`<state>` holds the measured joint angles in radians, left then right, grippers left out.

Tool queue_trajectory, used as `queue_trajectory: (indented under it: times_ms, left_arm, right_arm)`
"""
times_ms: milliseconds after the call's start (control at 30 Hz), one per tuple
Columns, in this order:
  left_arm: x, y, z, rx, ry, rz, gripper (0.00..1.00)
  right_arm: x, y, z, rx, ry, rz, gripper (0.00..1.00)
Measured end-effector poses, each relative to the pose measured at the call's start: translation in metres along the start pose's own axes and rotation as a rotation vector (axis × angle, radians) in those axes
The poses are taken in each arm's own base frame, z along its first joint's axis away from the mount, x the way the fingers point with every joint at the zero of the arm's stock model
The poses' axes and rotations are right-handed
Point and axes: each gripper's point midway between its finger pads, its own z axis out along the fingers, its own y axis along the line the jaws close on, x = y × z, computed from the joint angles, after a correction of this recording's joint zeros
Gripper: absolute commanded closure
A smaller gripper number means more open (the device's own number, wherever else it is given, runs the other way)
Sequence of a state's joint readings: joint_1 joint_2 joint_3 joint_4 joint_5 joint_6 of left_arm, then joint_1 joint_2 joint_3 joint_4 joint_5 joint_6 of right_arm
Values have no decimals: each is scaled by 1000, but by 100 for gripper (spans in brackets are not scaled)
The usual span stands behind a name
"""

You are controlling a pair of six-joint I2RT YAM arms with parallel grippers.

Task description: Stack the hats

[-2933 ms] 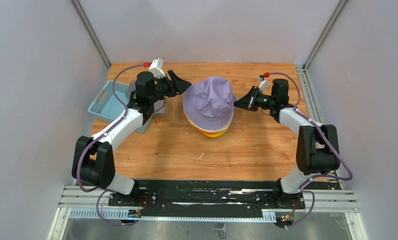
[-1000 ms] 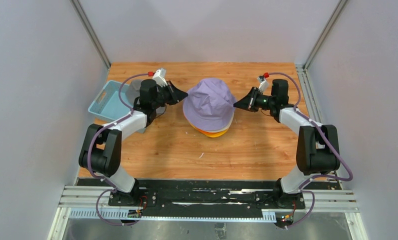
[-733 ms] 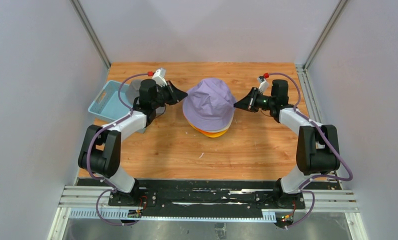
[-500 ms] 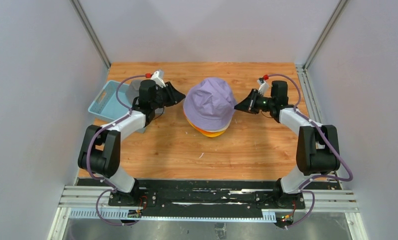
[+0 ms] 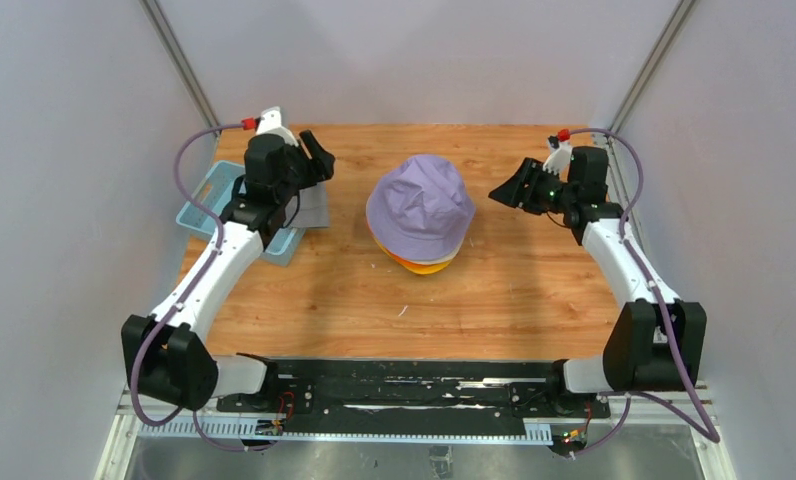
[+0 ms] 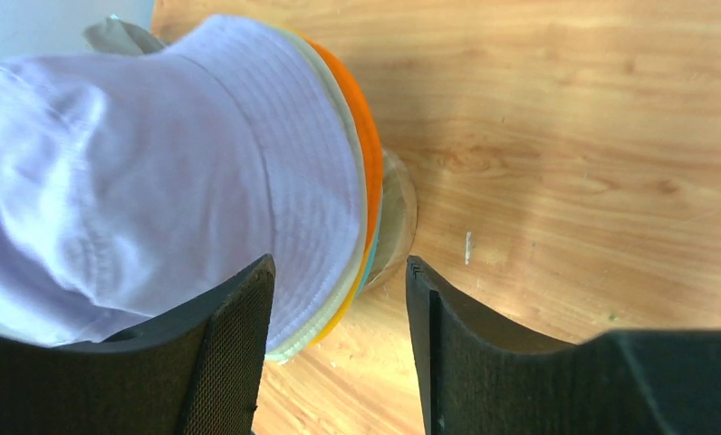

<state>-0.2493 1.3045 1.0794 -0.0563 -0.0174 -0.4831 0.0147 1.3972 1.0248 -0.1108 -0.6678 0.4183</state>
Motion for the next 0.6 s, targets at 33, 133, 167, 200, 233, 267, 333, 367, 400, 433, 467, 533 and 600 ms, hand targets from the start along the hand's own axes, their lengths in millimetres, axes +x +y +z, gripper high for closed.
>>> queue_trajectory:
  times_ms: [33,133,167,200,233,267,333,367,400,433,467,533,600]
  left_arm:
    - [-9,4,-3,-41,-20,2,34]
    - [-32,18,-6,-157,-59,6,36]
    - [-34,24,-3,-202,-54,7,36]
    - [-34,28,0,-231,-47,8,37]
    - [-31,36,4,-276,-32,7,38]
    - [-27,43,9,-321,-15,1,38]
    - [-15,58,18,-405,24,-8,36]
    - [-9,66,21,-447,45,-10,34]
    - [-4,72,24,-486,66,-13,33]
    - [0,77,27,-518,81,-18,33]
    - [4,82,30,-551,94,-23,33]
    - [6,89,34,-597,104,-42,33]
    - [6,93,37,-626,104,-63,34]
  right_arm:
    - [-6,3,-4,4,-18,-18,44]
    - [-19,10,-13,12,-54,-53,44]
    - [-22,12,-14,13,-59,-58,44]
    - [-24,13,-15,13,-62,-61,44]
    - [-24,13,-15,13,-62,-61,44]
    - [-24,13,-15,15,-59,-60,44]
    - [-22,13,-16,17,-54,-56,44]
    - [-22,13,-16,18,-51,-54,44]
    - [-21,12,-16,19,-49,-52,44]
    - [-21,12,-16,20,-47,-50,44]
    - [-20,12,-16,20,-45,-49,44]
    - [-20,12,-16,22,-42,-46,44]
    - [-20,13,-17,21,-40,-45,44]
